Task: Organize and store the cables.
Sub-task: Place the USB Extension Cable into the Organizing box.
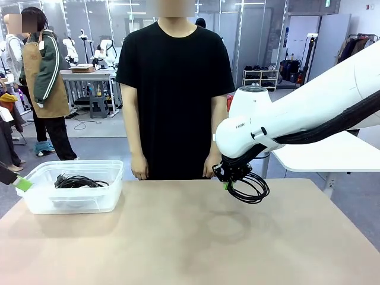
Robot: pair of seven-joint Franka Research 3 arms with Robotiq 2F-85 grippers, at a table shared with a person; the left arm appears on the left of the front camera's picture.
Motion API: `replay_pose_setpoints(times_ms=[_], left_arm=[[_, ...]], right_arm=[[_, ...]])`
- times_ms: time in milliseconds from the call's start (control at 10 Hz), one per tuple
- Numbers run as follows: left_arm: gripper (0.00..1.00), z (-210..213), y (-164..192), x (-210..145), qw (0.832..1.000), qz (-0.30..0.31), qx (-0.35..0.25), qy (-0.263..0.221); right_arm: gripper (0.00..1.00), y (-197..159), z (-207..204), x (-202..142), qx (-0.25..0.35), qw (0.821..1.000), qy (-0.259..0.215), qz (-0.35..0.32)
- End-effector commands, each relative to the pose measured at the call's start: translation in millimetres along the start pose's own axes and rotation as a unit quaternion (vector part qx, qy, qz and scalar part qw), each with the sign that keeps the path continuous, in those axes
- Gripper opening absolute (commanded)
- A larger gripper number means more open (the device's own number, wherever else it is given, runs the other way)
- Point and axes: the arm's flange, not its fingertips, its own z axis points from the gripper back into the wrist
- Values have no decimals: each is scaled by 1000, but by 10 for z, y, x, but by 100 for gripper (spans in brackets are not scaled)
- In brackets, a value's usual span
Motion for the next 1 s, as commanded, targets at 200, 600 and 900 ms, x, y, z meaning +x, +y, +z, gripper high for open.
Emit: replay_pose_setpoints(times_ms=[200,600,900], left_arm=[[100,-2,-28,7,1000,8,9,-1],[100,-2,-28,7,1000,8,9,-1],[100,-2,-28,7,1000,8,9,-1]], right_arm=[[13,489,-63,-55,-59,997,16,-36],[13,1395,-305,-254,-82,994,18,-64],[13,2005,-452,-473,-80,995,12,-66]])
